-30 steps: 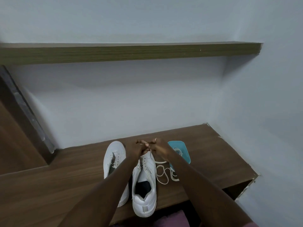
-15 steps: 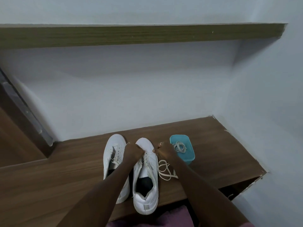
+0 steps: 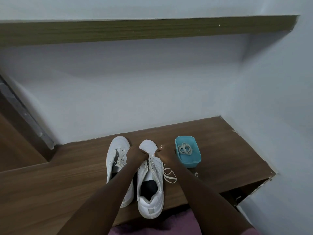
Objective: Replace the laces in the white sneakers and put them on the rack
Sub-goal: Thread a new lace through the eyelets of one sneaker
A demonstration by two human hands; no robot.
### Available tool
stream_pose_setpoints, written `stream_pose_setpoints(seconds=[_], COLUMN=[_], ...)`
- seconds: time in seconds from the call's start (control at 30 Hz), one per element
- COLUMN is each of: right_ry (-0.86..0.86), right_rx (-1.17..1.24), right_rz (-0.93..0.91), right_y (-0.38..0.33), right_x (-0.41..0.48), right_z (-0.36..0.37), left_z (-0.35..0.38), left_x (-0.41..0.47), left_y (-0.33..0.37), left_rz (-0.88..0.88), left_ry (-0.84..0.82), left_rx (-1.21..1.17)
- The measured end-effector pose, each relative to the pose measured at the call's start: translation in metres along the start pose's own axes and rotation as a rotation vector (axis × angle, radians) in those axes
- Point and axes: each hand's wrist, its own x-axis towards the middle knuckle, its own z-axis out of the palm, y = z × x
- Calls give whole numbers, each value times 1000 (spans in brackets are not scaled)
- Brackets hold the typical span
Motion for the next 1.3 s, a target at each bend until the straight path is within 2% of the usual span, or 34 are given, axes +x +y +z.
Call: stream_pose_setpoints(seconds=[0.1, 0.17, 0.3, 0.4, 0.57, 0.7, 0.83, 0.93, 1.03, 1.2, 1.3], right_ry=[-38, -45, -35, -65, -29, -4, -57, -10, 16, -105, -184], right_rx=[-194, -224, 14, 207, 229, 288, 233, 198, 267, 285, 293], right_rz=[-75, -86, -5, 69, 135, 154, 164, 102, 25, -59, -108], right_y=[-10, -11, -4, 5, 1, -2, -5, -7, -17, -37, -45], right_x=[2, 6, 3, 2, 0, -1, 2, 1, -4, -12, -16], right_z=[2, 8, 10, 10, 10, 9, 5, 0, -7, -4, -3], left_z=[-6, -7, -5, -6, -7, -2, -2, -5, -14, -29, -35], left_x=[-19, -19, -19, -26, -32, -33, -32, -31, -28, -27, -28], left_y=[6, 5, 1, 7, 15, 14, 19, 24, 26, 21, 13], left_rz=[60, 99, 120, 184, 368, 453, 408, 404, 353, 360, 364], left_ry=[-18, -5, 42, 100, 182, 233, 204, 120, 84, 125, 159], left_rx=[-52, -79, -38, 123, 646, 811, 768, 737, 669, 435, 208])
